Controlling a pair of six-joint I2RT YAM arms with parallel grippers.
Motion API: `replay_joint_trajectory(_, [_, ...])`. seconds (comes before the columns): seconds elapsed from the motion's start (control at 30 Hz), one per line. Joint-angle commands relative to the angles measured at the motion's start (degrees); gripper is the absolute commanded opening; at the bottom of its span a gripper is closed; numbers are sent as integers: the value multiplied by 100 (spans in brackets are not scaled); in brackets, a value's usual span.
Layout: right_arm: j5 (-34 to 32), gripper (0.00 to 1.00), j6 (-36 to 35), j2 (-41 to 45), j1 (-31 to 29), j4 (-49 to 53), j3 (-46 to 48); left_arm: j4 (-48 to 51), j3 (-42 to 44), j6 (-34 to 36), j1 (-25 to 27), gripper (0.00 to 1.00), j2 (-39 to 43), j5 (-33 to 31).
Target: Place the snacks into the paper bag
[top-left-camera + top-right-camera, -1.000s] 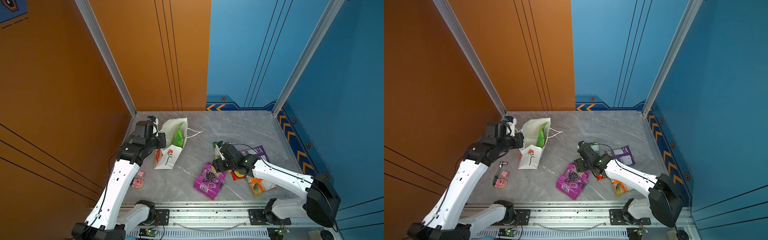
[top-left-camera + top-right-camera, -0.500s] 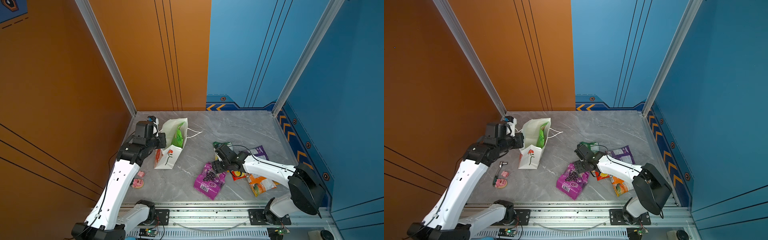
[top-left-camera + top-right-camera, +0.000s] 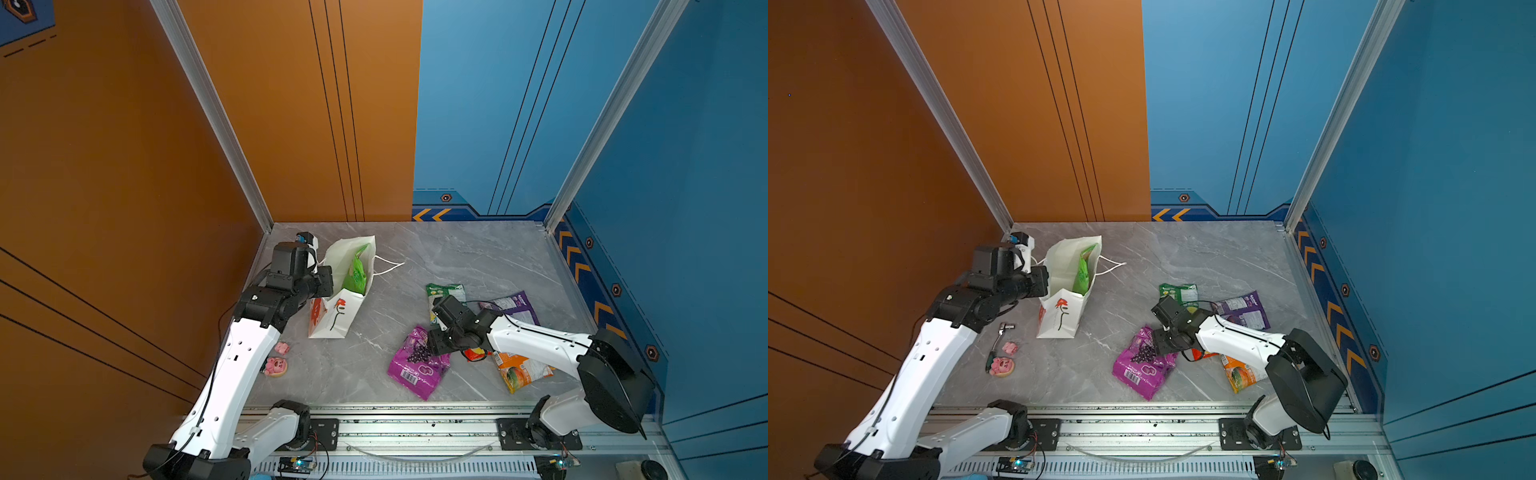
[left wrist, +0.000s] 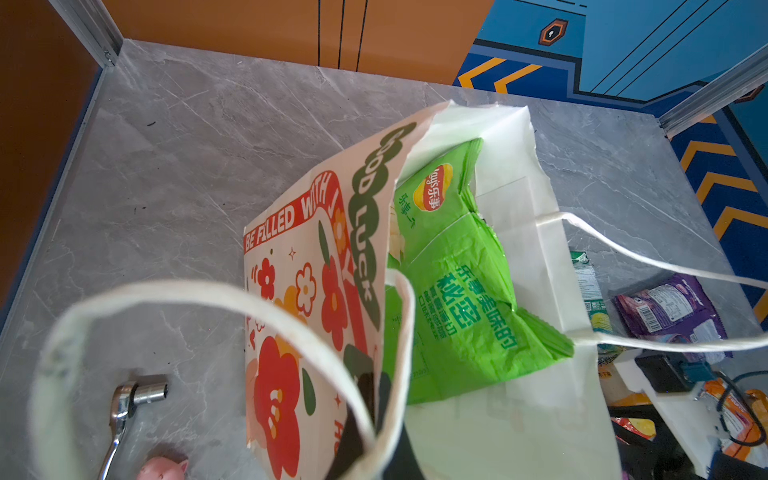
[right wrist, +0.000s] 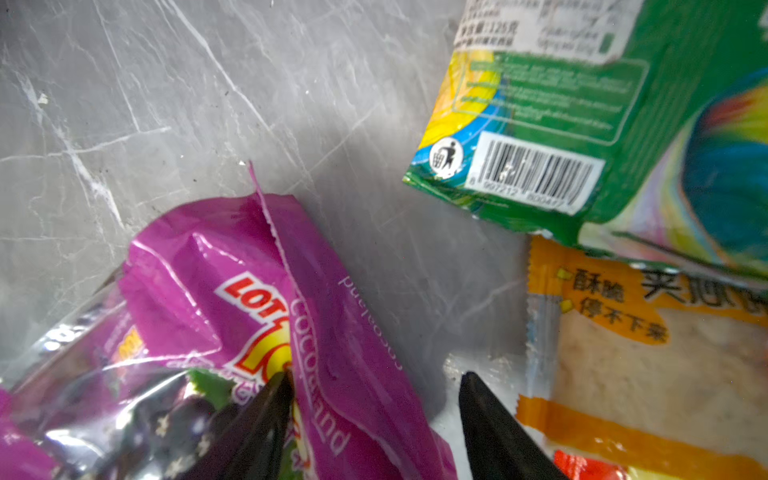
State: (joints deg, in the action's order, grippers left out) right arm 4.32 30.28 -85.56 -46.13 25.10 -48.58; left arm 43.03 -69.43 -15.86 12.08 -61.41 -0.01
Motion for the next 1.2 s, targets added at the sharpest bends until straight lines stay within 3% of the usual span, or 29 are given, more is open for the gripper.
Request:
replay_joint_trajectory(0.0, [150,60,227,-154,-83,179,226,-49,60,83,47,0,15,-121])
replay_joint_trajectory(0.47, [146,7,510,-53,-89,13,301,-31,60,92,120,0,-3,-157])
replay_joint_trajectory(0.57, [135,1,650,113,-71,-32,382,-32,61,92,125,0,-8,-166])
replay_joint_trajectory(0.8, [-501,0,1632,818,-74,177,699,-32,57,92,126,0,-37,-166])
replay_joint_trajectory(0.97, [-675,7,2422,1363,-227,-96,1244,-33,61,93,126,0,-26,-183])
replay_joint_trajectory(1.17, [-353,21,1767,1261,-185,93,1012,-31,58,92,126,0,-29,-177])
